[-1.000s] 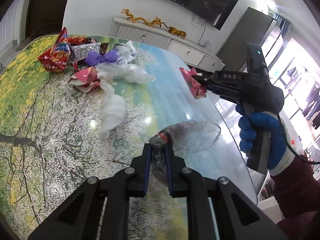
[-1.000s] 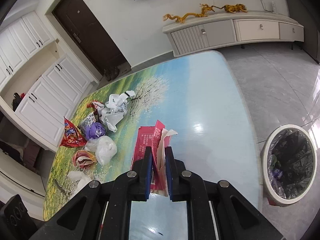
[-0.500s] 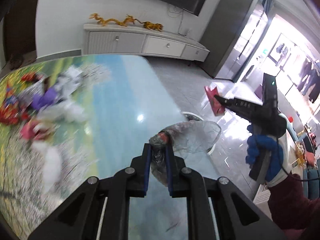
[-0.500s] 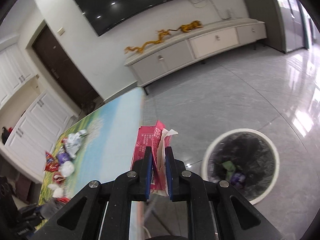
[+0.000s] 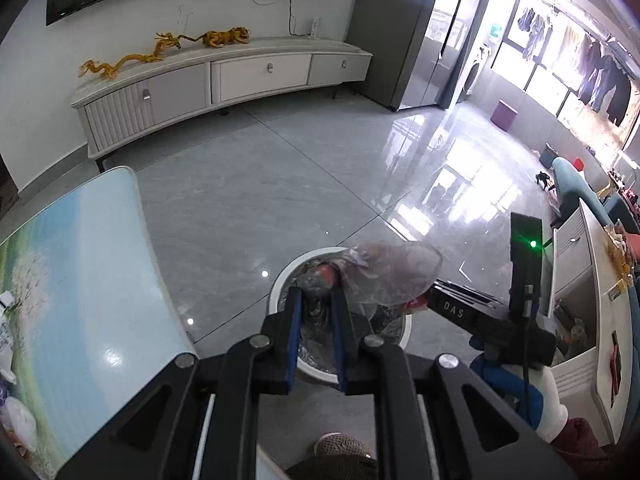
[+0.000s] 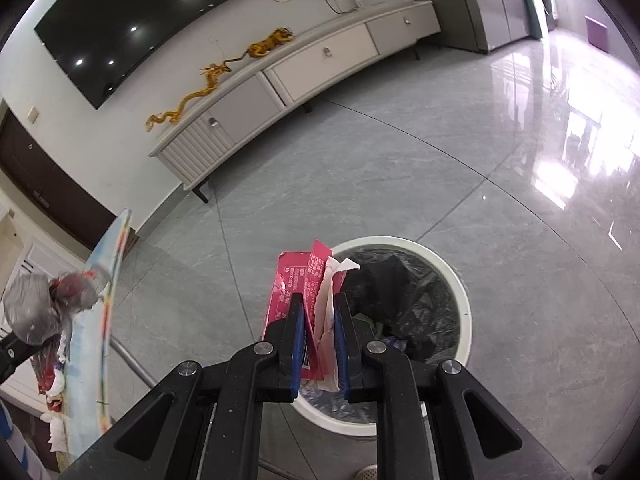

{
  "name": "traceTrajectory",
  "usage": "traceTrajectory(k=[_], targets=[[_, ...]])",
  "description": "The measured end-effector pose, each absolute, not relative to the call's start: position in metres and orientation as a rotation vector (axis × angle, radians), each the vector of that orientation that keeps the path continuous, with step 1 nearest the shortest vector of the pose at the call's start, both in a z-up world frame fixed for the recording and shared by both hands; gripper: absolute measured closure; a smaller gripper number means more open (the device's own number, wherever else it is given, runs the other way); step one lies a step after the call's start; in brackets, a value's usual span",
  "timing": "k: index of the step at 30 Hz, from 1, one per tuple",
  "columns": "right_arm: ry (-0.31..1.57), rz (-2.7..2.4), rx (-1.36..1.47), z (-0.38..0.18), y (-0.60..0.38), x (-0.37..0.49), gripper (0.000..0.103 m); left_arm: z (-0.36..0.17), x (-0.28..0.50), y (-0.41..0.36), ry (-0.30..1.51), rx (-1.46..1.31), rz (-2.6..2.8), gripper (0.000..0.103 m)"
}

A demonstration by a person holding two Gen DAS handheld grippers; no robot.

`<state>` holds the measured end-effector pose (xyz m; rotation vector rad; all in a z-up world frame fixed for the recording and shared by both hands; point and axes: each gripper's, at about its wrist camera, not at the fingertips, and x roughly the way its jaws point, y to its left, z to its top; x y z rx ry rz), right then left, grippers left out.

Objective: Collect trash
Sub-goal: 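Drop the pink carton from the right tool while the left tool drops the clear bag into the bin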

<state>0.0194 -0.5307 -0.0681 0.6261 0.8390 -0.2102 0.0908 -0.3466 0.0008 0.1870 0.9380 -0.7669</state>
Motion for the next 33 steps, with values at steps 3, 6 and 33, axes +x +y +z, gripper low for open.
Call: traceTrajectory(k=[3, 6, 33], targets=[[0.852, -0.220, 0.643, -0.078, -0.544, 0.018, 0.079, -0.014, 0.097, -0.372, 0.978, 0.165, -0.766, 0.088], [0.851, -0.233, 0.652, -0.083, -0.553, 0.014, 0.062, -0.029, 0.107, -0.387, 1.035, 0.116, -0.780, 0.086], [0.813, -0.269, 0.673, -0.039, -0.516, 0.000, 0.042, -0.025, 0.108, -0.331, 1.054, -0.011, -0.690, 0.055]])
